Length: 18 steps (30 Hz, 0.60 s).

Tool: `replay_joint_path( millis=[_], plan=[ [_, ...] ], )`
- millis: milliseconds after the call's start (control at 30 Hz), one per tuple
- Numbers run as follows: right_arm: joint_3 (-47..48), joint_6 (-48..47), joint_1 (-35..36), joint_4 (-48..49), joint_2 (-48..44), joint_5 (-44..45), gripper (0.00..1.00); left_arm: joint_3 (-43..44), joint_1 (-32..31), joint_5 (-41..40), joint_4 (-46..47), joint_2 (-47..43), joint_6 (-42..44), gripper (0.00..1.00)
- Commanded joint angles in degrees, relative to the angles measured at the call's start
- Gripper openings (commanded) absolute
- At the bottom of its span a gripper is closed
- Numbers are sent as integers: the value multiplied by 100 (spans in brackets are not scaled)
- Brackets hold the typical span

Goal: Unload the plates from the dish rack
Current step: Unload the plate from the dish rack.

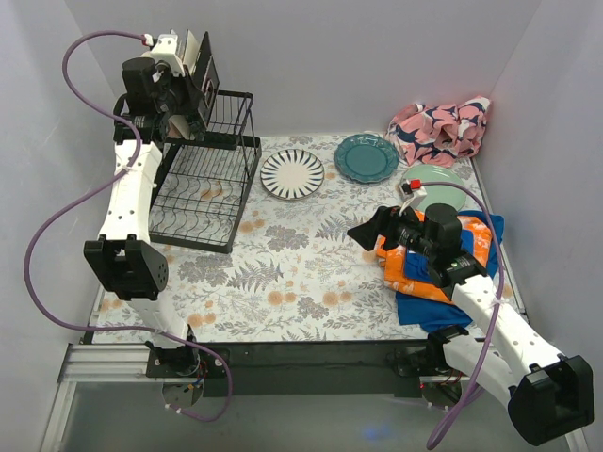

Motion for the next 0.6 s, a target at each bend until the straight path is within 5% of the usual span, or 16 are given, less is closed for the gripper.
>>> replay_joint_path(
  millis=[0, 567],
  plan=[
    [45, -31, 50, 278, 46, 57, 93, -372, -78, 421, 949, -518, 314, 0],
    [54, -66, 93, 261, 107, 128, 93, -425, -87, 1010, 2162, -957, 332, 0]
  ],
)
